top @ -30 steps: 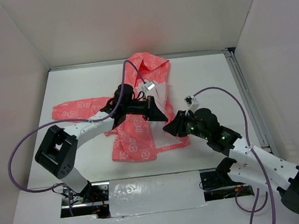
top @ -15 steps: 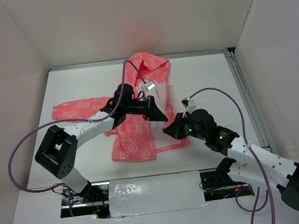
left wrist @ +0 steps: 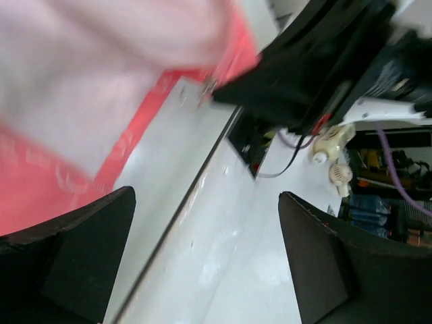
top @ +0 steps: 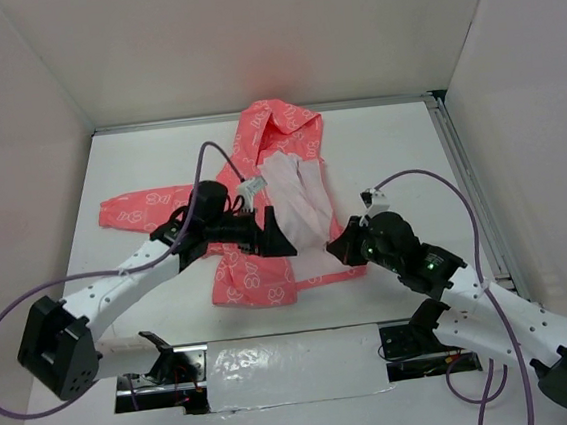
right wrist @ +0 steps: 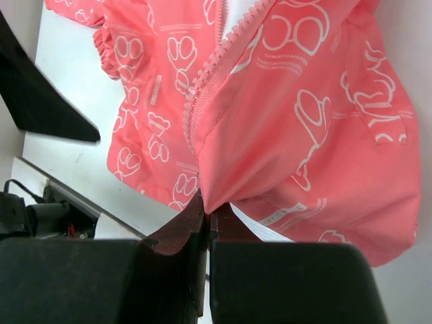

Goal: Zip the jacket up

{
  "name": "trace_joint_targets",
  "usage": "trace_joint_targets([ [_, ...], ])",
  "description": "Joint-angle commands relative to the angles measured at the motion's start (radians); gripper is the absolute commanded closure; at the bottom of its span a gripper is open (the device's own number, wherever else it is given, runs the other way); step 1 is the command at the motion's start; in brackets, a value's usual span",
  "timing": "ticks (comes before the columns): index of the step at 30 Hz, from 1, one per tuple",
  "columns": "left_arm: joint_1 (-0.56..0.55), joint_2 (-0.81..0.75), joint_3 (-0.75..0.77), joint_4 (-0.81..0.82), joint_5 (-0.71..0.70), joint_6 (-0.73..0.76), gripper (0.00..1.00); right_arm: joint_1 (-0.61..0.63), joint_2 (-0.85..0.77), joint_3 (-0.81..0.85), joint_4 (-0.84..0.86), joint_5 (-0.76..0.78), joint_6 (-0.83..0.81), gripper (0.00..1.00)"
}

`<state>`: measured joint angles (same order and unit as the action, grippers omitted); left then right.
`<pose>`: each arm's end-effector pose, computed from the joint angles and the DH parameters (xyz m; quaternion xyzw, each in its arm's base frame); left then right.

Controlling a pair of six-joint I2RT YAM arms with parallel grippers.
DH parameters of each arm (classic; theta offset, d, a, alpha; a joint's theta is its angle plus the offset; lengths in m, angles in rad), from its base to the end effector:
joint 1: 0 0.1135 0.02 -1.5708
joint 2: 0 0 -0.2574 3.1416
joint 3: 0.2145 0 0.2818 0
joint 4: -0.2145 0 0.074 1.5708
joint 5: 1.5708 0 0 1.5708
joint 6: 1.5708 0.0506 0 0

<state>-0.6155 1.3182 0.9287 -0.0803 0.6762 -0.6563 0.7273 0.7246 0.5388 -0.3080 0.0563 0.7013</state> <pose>0.2547 -0.2189 0.2623 0.1571 0.8074 -0.5205 0.2291 0.1652 0.1432 0.2332 0.0033 0.8583 0.3176 0.4032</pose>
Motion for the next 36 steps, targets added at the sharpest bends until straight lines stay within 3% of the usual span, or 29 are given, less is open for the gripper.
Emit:
trace_joint_targets([
  [1,-0.03,-0.079,-0.111,-0.213,-0.15,-0.02,0.01,-0.012,-0.027,0.016,-0.028,0.034,-0.002,1.0],
  [4,-0.082,-0.083,-0.169,-0.213,-0.173,-0.081,0.02,-0.016,-0.011,0.006,-0.022,0.024,0.003,1.0],
  [7,-0.15,-0.015,-0.148,-0.252,-0.283,-0.126,0.07,-0.019,0.006,-0.007,-0.016,0.016,0.023,1.0],
  [14,-0.262,0.2,0.036,-0.41,-0.58,-0.196,0.14,-0.02,-0.019,-0.031,-0.028,0.014,0.046,1.0],
  [21,-0.308,0.366,0.131,-0.53,-0.739,-0.316,0.25,-0.023,-0.047,-0.051,-0.036,0.034,0.067,1.0],
  [29,-0.334,0.458,0.125,-0.472,-0.738,-0.318,0.33,-0.023,-0.025,-0.049,-0.04,0.048,0.072,1.0],
  [34,-0.357,0.484,0.136,-0.464,-0.727,-0.307,0.28,-0.025,-0.027,-0.053,-0.052,0.06,0.079,1.0],
  [36,-0.366,0.48,0.139,-0.473,-0.724,-0.313,0.2,-0.026,-0.028,-0.051,-0.059,0.065,0.083,1.0],
])
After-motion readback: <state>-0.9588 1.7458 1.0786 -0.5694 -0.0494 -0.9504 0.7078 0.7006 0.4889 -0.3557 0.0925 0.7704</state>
